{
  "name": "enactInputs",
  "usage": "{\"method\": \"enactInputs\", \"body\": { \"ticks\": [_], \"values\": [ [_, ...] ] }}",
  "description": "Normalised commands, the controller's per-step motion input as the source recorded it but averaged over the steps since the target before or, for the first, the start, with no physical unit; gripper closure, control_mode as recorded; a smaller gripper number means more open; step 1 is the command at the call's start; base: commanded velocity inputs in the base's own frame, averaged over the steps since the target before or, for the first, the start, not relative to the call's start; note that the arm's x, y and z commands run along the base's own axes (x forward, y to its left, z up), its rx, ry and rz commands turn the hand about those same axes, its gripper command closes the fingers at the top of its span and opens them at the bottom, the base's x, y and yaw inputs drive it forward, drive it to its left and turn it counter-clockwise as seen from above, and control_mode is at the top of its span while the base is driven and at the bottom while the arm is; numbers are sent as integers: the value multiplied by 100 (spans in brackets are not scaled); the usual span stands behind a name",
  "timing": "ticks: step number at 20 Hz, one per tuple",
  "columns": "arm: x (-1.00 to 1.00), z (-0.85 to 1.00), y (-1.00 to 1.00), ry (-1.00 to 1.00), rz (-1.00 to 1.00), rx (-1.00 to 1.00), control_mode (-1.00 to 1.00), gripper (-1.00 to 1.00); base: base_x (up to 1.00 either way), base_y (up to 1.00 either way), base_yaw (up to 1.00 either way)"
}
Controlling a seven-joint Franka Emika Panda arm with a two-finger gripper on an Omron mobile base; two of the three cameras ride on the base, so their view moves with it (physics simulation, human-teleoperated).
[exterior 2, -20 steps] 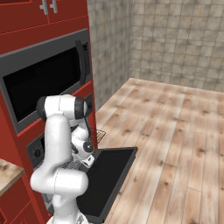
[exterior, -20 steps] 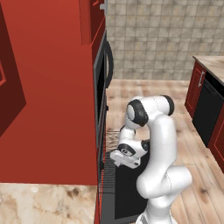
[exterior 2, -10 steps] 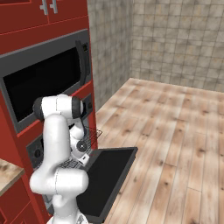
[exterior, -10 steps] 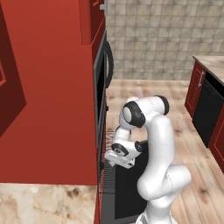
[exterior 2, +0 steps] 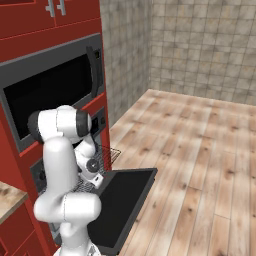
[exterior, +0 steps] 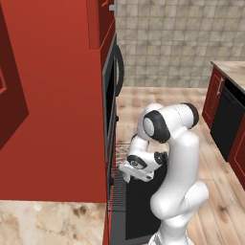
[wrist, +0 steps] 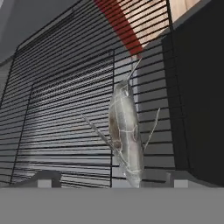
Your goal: Place the fish on the top rack of the oven, and slide the tray back inside. Close the oven door.
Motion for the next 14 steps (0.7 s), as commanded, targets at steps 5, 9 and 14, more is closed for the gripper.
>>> {"method": "enactInputs", "body": {
  "ticks": [5,9,14],
  "values": [
    [-20,96,-10,-2,0,0,-100,-100,0,0,0],
    [-27,79,-63,3,-5,0,-100,-100,0,0,0],
    [-16,70,-68,21,-9,0,-100,-100,0,0,0]
  ]
}}
